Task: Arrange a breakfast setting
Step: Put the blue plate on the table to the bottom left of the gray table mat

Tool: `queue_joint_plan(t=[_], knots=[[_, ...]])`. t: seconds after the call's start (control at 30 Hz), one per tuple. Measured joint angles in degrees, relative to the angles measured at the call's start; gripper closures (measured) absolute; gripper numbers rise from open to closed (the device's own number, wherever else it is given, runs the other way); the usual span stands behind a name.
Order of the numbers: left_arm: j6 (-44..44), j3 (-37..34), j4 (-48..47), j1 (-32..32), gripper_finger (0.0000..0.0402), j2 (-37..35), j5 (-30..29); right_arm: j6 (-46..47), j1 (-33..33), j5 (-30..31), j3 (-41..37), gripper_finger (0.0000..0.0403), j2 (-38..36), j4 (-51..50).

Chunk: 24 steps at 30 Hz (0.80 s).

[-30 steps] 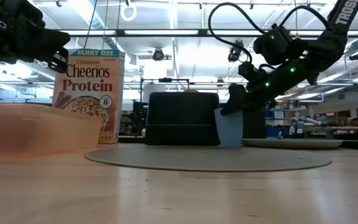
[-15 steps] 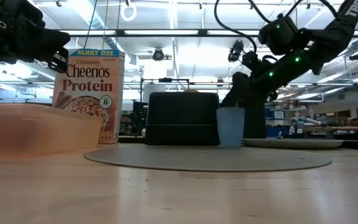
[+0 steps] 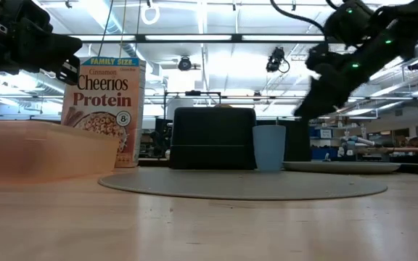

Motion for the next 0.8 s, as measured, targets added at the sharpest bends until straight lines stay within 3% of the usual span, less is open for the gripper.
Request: queue_joint_plan(t=[0.27,0.53,0.8], knots=[[0.0,0.0,0.0,0.02,0.0386,0.0,-0.02,4.4,3.58,5.79,0.0,0.0114,1.69,-15.52],[0.0,0.0,0.0,0.0,0.0386,0.0,0.0,3.6,2.09,6.22,0.0,0.0221,10.75,-14.09],[0.0,0.02,0.0,0.0,0.0386,0.0,0.0,1.59,1.13,7.83,0.0,0.0253,18.27,-9.81]])
